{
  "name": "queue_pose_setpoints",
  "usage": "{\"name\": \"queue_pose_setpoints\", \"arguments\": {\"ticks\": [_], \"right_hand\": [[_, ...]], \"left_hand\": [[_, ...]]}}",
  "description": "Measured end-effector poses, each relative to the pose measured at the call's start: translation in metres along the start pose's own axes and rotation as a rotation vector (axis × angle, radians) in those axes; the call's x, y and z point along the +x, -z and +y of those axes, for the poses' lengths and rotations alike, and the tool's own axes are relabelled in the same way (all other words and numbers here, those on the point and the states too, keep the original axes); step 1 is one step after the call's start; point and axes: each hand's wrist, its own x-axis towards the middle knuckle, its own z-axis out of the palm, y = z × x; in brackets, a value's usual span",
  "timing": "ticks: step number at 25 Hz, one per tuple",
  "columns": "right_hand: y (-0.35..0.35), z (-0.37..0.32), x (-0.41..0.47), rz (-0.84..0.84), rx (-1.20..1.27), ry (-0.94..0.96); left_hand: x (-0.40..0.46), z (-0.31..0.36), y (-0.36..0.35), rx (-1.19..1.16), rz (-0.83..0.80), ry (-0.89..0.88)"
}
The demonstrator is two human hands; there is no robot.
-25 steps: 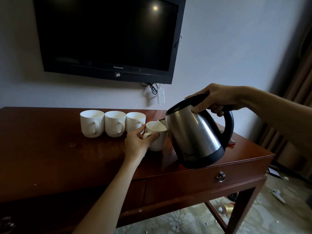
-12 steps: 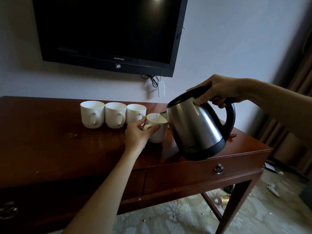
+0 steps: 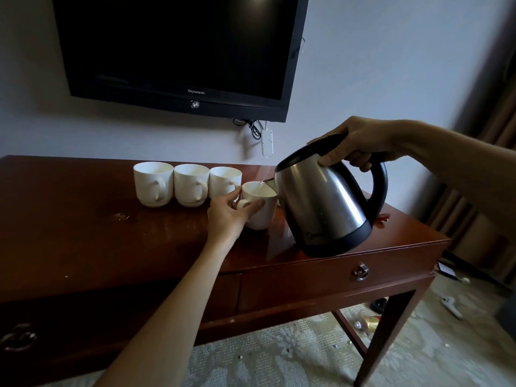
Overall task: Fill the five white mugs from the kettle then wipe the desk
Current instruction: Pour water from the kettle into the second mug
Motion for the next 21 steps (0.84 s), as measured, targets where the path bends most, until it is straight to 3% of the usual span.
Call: {"name": "queue_pose_setpoints", "arguments": {"ticks": [21], "right_hand": [[0.0, -0.0023, -0.0006, -0.012, 0.002, -0.005]], "left_hand": [[0.0007, -0.0022, -0.0006, 0.023, 0.012, 0.008]]}}
